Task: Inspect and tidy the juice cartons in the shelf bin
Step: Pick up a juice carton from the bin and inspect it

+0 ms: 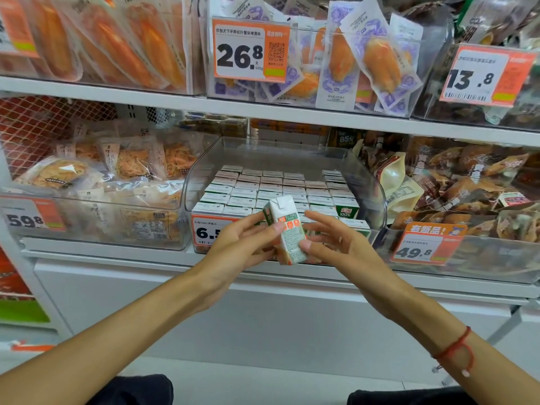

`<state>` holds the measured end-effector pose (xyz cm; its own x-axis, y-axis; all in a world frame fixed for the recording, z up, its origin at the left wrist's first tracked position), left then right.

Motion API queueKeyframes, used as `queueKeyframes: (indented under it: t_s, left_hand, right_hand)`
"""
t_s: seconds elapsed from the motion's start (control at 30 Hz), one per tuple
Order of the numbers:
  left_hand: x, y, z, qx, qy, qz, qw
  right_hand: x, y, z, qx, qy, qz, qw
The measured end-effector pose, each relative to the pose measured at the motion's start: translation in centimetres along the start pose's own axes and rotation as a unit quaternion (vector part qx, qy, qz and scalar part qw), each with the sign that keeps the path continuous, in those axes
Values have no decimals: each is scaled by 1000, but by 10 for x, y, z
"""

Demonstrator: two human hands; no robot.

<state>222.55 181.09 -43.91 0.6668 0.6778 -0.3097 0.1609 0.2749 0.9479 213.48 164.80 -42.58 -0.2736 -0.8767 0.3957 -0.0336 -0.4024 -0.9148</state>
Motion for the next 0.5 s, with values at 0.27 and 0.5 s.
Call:
queueKeyframes:
  t_s: [0.27, 0.5]
  left_hand:
    - [-2, 1, -1, 17, -45, -17, 999]
    - [-4, 2, 0, 5, -48, -30, 998]
  right_hand:
    - [2, -1, -4, -67, -108, 56, 990]
    - [5, -2, -6, -43, -96, 56, 993]
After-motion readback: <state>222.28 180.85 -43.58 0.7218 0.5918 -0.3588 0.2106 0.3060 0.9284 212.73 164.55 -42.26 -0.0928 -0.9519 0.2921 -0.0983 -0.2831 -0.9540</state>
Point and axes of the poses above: each hand's wrist, its own z-axis towards the middle knuckle, its own x-axis out of the back of the hand, y = z × x, the point moved 2 cm from there along z, towards the middle knuckle, and after that the axes turned 8 degrees about -z, right-handed, at the moved point
